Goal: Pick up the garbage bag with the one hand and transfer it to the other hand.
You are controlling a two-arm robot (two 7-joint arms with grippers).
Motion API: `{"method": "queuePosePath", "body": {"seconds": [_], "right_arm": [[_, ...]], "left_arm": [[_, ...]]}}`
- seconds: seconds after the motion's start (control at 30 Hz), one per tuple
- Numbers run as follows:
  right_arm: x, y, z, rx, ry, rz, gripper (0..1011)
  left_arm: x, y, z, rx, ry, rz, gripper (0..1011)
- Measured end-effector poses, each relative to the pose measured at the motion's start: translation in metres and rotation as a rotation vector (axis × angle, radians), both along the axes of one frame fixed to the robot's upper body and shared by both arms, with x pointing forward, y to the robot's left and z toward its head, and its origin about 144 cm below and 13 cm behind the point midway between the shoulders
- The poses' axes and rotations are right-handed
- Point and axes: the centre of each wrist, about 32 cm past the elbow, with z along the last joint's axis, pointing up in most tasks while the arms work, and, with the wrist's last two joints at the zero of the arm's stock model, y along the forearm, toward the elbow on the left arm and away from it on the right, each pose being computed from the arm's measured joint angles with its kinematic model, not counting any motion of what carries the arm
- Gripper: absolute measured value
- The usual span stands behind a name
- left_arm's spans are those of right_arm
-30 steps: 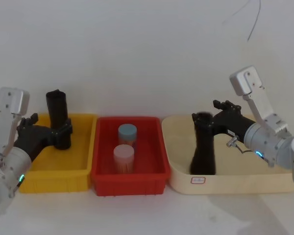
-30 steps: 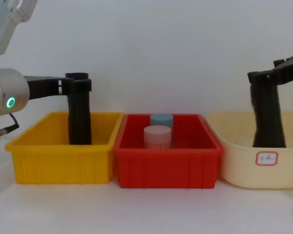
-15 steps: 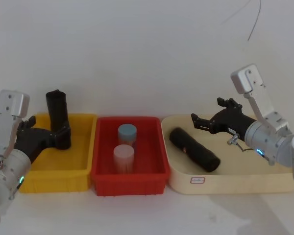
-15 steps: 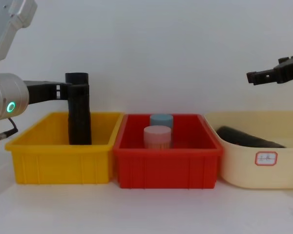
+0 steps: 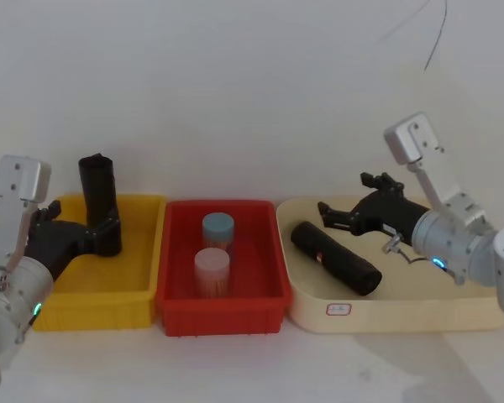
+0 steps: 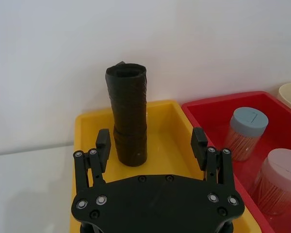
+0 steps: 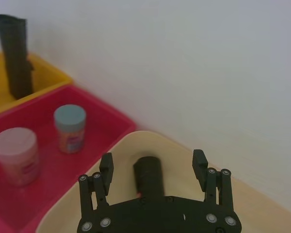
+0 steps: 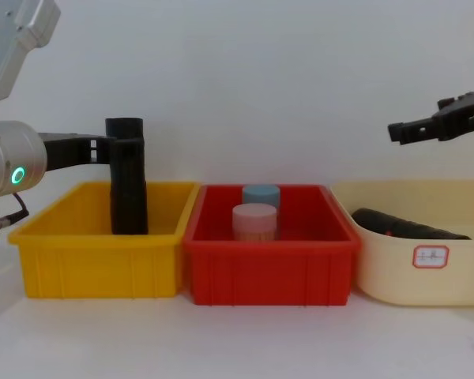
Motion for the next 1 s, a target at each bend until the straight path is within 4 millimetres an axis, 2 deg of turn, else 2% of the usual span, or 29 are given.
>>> {"method": "queuePosePath", "body": {"seconds": [0.47, 1.0], "right_arm": [[0.007, 0.026, 0.008, -0.086, 0.097, 0.168, 1001], [0.033, 0.078, 0.031, -0.179, 0.288, 0.371, 1001]], "left_arm": [[0.000, 0.000, 0.000, 0.001, 0.001, 0.002, 1001], [0.000, 0.000, 0.000, 0.001, 0.001, 0.002, 1001]]}}
